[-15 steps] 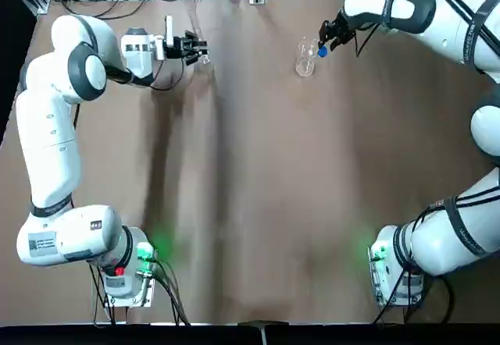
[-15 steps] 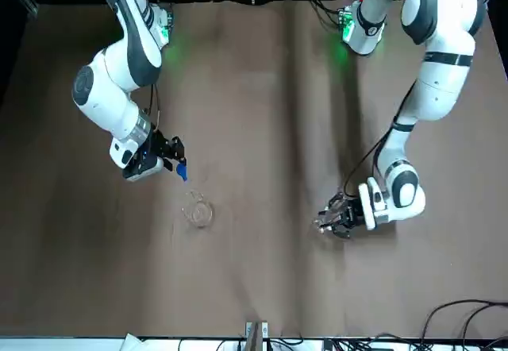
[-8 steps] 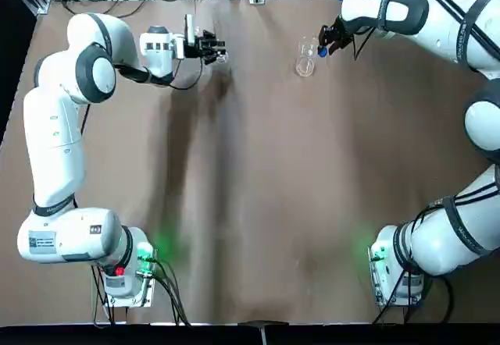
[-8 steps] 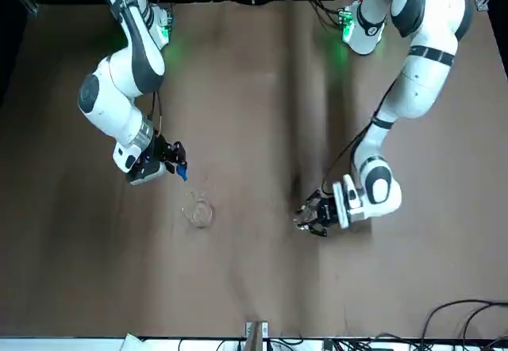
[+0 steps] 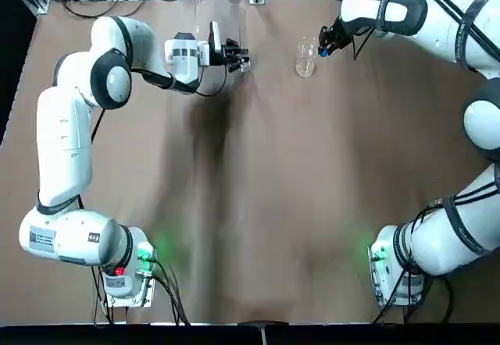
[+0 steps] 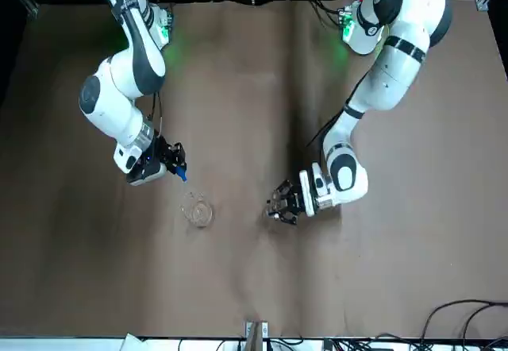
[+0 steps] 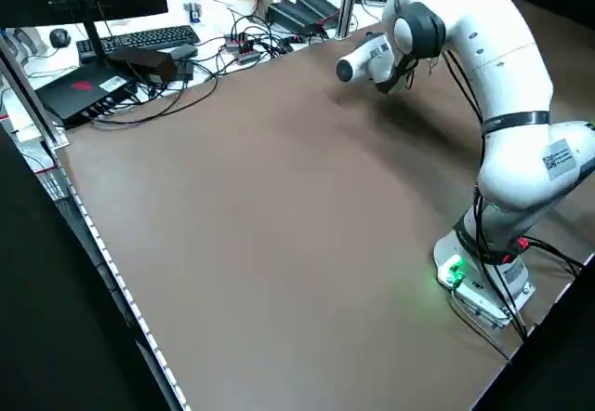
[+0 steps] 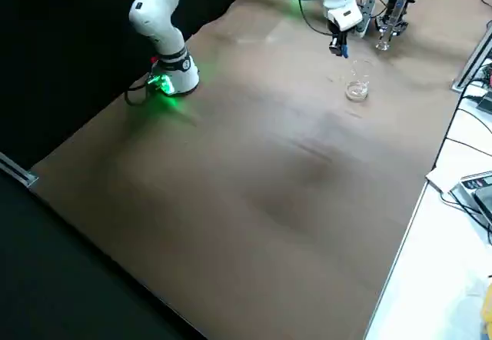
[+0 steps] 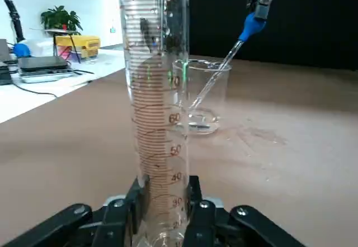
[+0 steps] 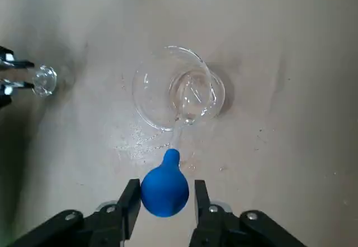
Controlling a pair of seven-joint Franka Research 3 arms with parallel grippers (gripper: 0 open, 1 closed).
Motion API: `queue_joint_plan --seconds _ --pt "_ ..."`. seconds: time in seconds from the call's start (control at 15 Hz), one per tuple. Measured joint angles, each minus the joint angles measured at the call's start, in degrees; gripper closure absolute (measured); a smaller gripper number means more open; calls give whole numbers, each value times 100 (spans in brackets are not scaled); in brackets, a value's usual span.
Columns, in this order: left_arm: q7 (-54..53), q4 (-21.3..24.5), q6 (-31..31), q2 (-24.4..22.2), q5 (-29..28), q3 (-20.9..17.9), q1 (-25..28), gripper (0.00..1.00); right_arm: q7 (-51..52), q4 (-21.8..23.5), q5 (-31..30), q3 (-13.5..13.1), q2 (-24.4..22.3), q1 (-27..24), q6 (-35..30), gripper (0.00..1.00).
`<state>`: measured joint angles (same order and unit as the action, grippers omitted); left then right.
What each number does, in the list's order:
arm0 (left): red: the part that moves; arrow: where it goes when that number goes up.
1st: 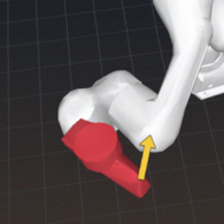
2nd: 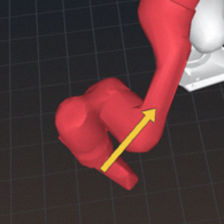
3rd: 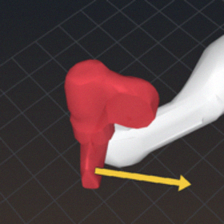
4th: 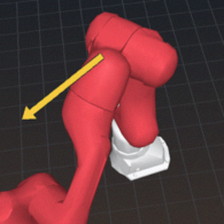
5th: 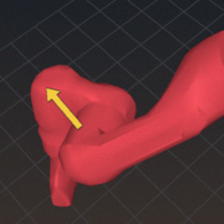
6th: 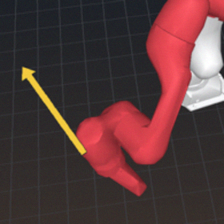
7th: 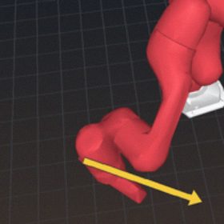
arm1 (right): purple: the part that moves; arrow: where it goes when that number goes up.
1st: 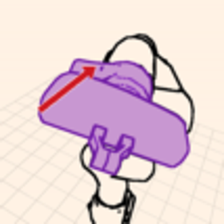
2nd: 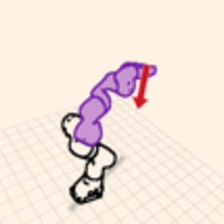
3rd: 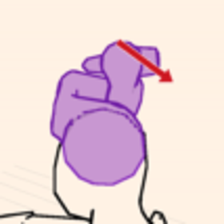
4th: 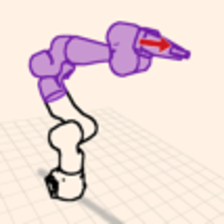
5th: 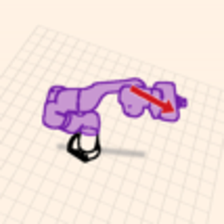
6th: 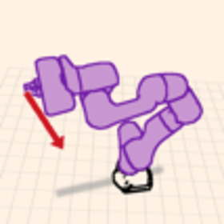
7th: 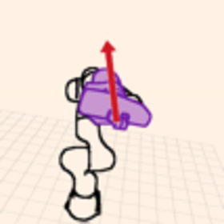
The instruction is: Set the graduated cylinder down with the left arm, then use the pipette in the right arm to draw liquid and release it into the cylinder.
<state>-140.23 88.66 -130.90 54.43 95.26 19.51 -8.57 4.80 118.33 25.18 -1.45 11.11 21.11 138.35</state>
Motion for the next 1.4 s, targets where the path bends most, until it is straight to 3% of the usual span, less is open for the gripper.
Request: queue_joint_plan --seconds 0.4,0.67,0.73,0.87,1.0,1.4 --pt "-149 39 -58 28 328 -20 -389 66 0 0 0 0 7 0 58 56" --pt "-454 47 -60 158 424 -38 -498 66 0 0 0 0 11 0 67 67" --pt "-530 47 -60 192 427 -38 -503 66 -1 -1 0 0 7 0 67 74" --pt "-652 46 -60 225 427 -39 -505 66 0 -1 0 0 6 0 67 76" --pt "-720 46 -57 234 431 -38 -512 66 0 -1 0 2 8 0 75 86" --pt "-746 46 -56 236 431 -39 -514 65 0 -1 0 5 10 1 78 91"
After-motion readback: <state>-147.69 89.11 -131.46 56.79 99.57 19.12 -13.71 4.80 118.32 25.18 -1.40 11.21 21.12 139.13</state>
